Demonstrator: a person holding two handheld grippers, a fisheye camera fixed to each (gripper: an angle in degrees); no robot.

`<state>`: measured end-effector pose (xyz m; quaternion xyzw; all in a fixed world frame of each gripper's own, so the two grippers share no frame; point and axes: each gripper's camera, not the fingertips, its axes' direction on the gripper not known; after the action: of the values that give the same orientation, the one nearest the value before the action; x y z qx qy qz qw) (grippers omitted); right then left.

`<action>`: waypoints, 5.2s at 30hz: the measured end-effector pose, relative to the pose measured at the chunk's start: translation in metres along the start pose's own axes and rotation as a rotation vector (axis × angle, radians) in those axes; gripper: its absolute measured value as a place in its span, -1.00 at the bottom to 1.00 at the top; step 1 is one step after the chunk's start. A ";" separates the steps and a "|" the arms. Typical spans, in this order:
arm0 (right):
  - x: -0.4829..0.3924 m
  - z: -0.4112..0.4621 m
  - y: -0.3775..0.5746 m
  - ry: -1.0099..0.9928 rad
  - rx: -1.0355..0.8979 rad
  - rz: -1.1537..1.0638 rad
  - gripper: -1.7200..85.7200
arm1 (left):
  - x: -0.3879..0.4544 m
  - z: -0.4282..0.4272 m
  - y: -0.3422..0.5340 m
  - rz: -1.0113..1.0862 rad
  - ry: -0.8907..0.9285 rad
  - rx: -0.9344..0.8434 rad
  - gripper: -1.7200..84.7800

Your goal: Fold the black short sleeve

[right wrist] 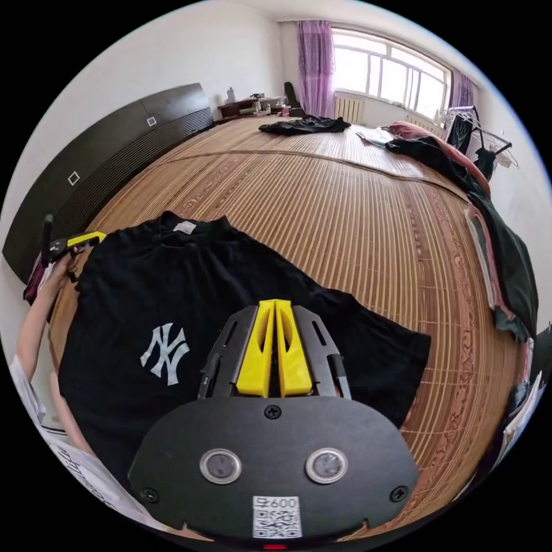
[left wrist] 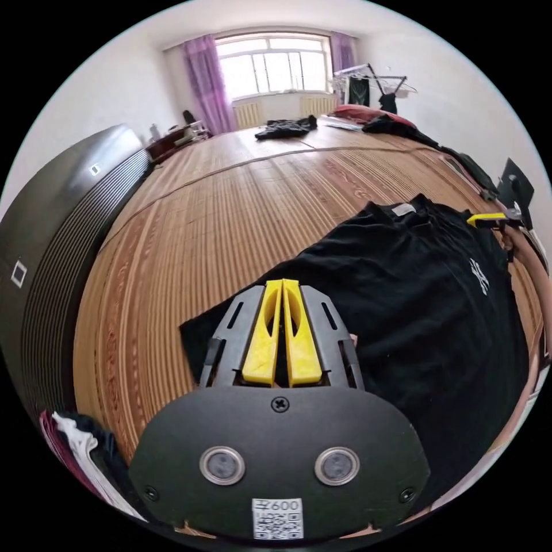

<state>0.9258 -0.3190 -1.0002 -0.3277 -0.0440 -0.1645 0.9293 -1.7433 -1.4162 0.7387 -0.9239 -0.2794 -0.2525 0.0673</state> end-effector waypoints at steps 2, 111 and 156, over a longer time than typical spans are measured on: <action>0.040 -0.001 -0.001 -0.055 0.025 0.074 -0.98 | -0.005 0.057 -0.009 -0.034 -0.089 -0.133 -0.94; 0.111 -0.032 0.597 -0.139 0.139 0.062 -0.98 | 0.514 0.269 0.227 0.298 0.206 0.292 -0.95; 0.254 0.109 0.315 -0.152 0.188 0.162 -0.98 | 0.254 -0.162 0.427 0.012 0.143 0.017 -0.95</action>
<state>1.2730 -0.0909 -1.0539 -0.2534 -0.1030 -0.0589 0.9601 -1.3953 -1.6930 1.0136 -0.9047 -0.2704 -0.3149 0.0965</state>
